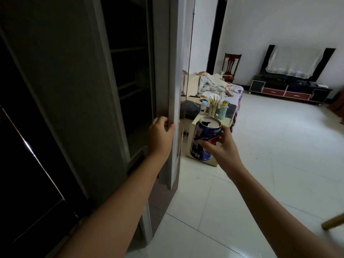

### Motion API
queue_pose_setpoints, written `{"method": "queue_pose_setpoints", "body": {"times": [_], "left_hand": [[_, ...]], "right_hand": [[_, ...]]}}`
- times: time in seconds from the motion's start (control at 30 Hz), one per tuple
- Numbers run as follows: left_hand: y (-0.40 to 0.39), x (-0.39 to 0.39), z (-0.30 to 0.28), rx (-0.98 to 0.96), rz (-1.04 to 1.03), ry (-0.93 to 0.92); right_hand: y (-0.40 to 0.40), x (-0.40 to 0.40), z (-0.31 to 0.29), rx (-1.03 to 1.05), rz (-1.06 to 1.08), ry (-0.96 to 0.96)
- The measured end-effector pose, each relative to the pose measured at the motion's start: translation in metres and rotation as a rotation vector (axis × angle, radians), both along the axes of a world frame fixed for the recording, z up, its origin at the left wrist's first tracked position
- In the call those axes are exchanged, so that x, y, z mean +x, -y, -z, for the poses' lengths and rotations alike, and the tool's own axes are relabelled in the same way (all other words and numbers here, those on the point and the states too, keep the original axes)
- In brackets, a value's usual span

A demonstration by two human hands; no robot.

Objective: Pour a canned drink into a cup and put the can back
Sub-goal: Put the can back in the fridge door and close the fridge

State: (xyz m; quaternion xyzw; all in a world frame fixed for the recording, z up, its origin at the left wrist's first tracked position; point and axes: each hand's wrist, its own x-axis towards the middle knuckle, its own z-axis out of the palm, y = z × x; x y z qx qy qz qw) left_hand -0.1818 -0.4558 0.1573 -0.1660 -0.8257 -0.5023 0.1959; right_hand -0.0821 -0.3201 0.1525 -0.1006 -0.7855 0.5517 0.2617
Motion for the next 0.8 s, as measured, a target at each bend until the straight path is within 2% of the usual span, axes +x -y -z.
{"method": "queue_pose_setpoints", "body": {"times": [0.17,0.3,0.37,0.5,0.7,0.8], "left_hand": [[-0.02,0.014,0.002,-0.02,0.062,-0.048],[-0.033,0.018,0.004,-0.168,-0.018,-0.098],[-0.04,0.019,0.002,-0.184,0.0,-0.086],[-0.056,0.024,-0.006,-0.156,0.155,0.05],[-0.073,0.034,-0.011,0.019,0.227,0.058],[-0.081,0.038,-0.015,0.025,0.232,0.084]], "right_hand": [[-0.018,0.023,0.003,0.003,0.06,0.017],[-0.028,0.037,0.002,-0.002,0.088,0.011],[-0.032,0.044,0.001,-0.009,0.095,0.003],[-0.041,0.057,0.002,-0.009,0.118,-0.006],[-0.057,0.074,0.004,-0.024,0.148,0.006],[-0.063,0.081,0.005,-0.023,0.158,0.018]]}}
